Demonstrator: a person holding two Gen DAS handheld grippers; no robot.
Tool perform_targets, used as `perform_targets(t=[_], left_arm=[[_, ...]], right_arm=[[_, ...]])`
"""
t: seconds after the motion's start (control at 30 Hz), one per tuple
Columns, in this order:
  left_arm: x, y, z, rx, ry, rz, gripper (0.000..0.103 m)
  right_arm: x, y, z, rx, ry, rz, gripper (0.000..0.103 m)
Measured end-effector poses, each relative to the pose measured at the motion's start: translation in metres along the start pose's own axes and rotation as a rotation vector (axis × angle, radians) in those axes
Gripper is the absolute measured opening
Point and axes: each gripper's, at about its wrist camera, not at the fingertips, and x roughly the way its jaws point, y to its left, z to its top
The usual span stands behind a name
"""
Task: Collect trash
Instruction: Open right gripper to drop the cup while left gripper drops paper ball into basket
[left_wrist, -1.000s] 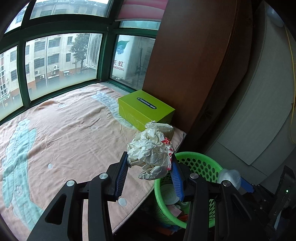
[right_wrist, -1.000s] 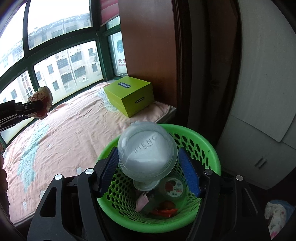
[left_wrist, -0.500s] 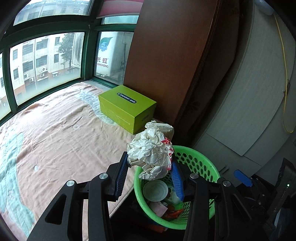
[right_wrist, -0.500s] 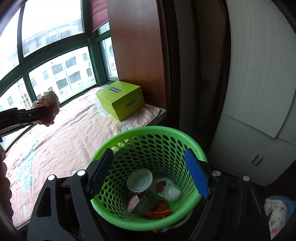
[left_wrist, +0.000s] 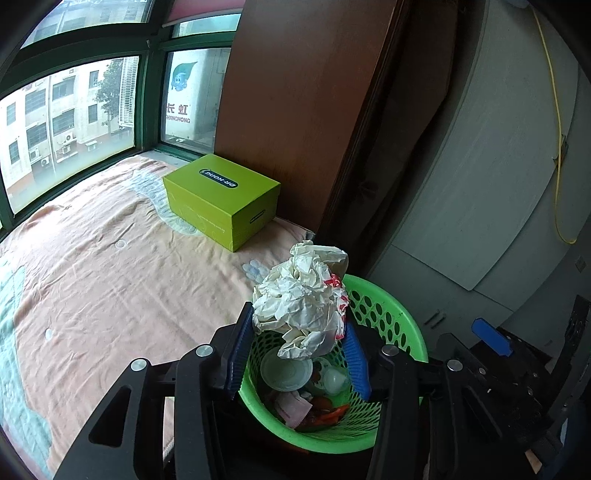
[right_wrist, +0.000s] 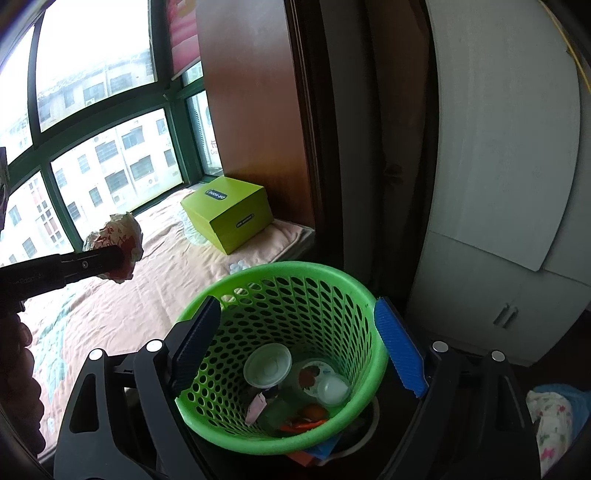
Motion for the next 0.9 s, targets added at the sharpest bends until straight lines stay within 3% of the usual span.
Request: perform_targets(t=[0.53, 0.8, 0.9], left_arm=[[0.017, -0.025, -0.003, 0.037, 0.039, -0.029, 0.047], [0.024, -0.030, -0.002, 0.036, 0.054, -0.048, 0.053], [0.027, -0.030, -0.001, 0.035, 0.051, -0.049, 0.059]], right_arm=[[-0.009, -0.017, 0.002, 0.034, -0.020, -0.024, 0.085], [-0.010, -0.023, 0.001, 0.050, -0.020, -0.030, 0.085], [-0.010, -0.024, 0.001, 0.052, -0.020, -0.033, 0.085]])
